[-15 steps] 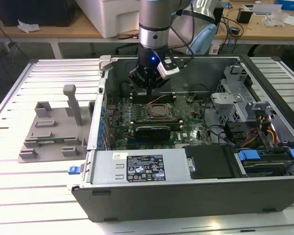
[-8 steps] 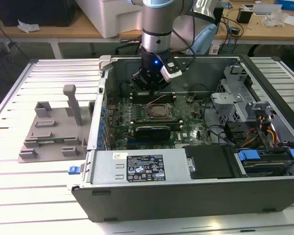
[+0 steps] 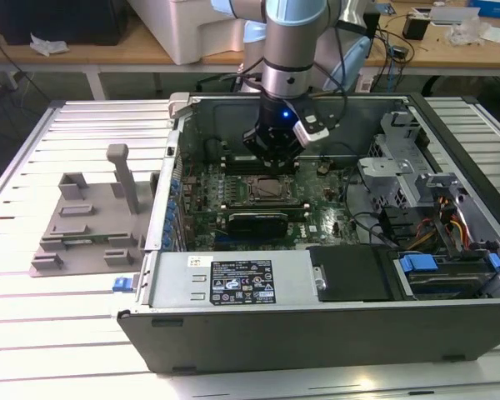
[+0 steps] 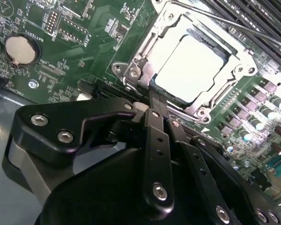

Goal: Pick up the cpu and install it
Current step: 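Install the first cpu locking lever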

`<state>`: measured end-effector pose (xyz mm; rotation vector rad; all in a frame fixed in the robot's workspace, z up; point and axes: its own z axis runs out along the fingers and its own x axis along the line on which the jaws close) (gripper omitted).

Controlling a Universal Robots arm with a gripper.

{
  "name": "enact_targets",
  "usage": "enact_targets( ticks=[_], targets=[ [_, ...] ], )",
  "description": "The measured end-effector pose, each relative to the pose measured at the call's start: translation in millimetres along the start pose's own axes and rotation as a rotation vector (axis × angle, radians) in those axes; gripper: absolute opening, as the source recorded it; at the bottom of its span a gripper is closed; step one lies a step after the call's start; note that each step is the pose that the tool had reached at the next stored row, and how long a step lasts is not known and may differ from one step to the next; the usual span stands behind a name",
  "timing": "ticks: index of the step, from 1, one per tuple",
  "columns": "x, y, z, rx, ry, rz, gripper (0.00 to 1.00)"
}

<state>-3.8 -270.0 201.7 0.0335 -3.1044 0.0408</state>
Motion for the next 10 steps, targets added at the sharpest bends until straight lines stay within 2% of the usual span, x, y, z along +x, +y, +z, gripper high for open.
enact_targets(
  ticks=[2,5,7,9,10],
  targets=[
    [-3.6,0.9,2.8,0.0002,0.0002,0.0,0.11],
    [-3.4,1.2,1.7,0.0028,0.0017,-0.001,0.11],
    [-3.3,1.2,1.2,0.001,0.0004,-0.001,0.11],
    [-3.8,2.0,-1.3,-0.0021,-0.0024,-0.002,0.11],
    [-3.5,1.6,-4.7,-0.0007,-0.0017,-0.003,0.11]
  ],
)
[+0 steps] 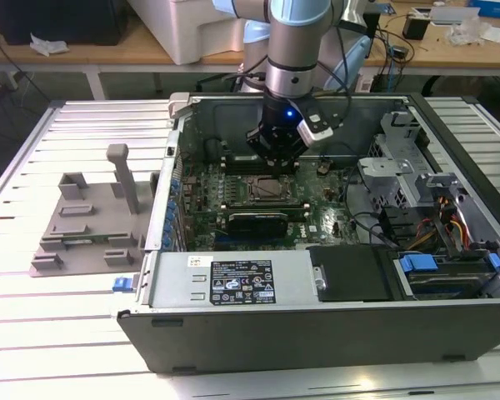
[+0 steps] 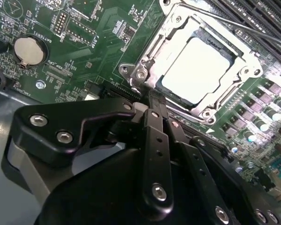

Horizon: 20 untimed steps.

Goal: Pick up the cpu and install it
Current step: 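Install the first cpu locking lever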

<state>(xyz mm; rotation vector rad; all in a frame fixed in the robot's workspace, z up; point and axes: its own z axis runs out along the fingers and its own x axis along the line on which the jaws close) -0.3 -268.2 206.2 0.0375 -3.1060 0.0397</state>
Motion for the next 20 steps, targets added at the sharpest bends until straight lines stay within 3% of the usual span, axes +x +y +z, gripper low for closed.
enact_targets(
  ticks=[2,5,11,15,17,20],
  targets=[
    [0.2,-0.4,-3.5,0.0001,-0.0011,0.0,0.11],
    [1.2,-10.4,-5.0,0.0002,-0.0041,0.0,0.11],
    [4.1,-51.7,-3.9,0.0004,-0.0075,0.0,0.11],
    [4.3,-65.1,-3.4,-0.0008,-0.0076,0.0,0.11],
    [4.6,-66.3,-7.7,0.0003,-0.0077,0.0,0.11],
    [5.3,-66.8,-28.4,0.0004,-0.0077,0.0,0.11]
  ],
)
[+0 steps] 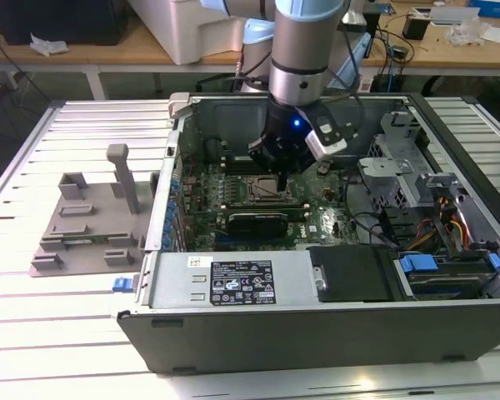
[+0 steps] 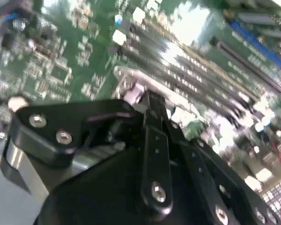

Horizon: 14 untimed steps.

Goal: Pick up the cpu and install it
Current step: 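Install the first cpu locking lever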

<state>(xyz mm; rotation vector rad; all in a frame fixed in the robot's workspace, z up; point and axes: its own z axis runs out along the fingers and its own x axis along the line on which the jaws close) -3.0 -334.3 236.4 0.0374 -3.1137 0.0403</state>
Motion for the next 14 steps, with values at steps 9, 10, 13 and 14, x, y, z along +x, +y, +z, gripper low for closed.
enact_targets(
  ticks=[9,10,13,14],
  targets=[
    [1.2,-1.1,-46.0,-0.0005,-0.0002,0.0,0.11],
    [1.2,-1.1,-46.0,-0.0005,-0.0002,0.0,0.11],
    [1.3,-1.1,-46.2,-0.0002,-0.0001,0.0,0.11],
    [1.2,-1.1,-46.2,-0.0003,-0.0001,0.0,0.11]
  ],
)
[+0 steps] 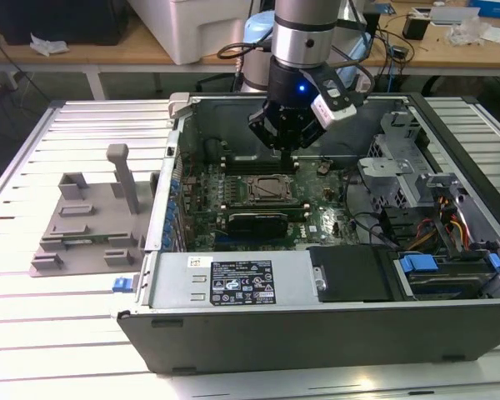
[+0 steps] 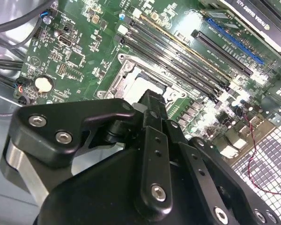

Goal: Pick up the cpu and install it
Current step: 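Install the first cpu locking lever, then install the second cpu locking lever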

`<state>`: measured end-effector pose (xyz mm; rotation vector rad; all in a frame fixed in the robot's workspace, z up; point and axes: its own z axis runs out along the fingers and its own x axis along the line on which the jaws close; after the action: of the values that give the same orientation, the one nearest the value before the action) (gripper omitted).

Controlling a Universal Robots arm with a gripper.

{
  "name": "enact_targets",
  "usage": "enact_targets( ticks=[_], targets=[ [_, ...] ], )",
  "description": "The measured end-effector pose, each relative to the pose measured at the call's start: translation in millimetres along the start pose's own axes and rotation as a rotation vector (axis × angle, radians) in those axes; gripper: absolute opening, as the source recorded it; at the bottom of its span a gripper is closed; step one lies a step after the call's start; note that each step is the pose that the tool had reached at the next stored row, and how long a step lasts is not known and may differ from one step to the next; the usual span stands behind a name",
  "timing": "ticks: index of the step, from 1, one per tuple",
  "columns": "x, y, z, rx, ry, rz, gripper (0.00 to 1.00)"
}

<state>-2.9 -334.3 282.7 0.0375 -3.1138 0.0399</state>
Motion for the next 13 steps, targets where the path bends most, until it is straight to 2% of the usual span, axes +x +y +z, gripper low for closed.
enact_targets(
  ticks=[4,6,7,9,10,13],
  targets=[
    [0.0,-0.9,-0.3,0.0005,0.0003,0.0,0.11],
    [0.4,-15.4,1.7,-0.004,0.0,0.0,0.11],
    [0.9,-21.9,3.2,-0.0147,-0.0003,0.0,0.11],
    [3.6,-29.7,4.4,-0.0609,-0.0015,-0.002,0.11],
    [6.6,-33.4,5.8,-0.0714,-0.0017,-0.002,0.11],
    [11.2,-37.4,10.5,-0.0737,-0.0019,-0.002,0.11]
  ],
)
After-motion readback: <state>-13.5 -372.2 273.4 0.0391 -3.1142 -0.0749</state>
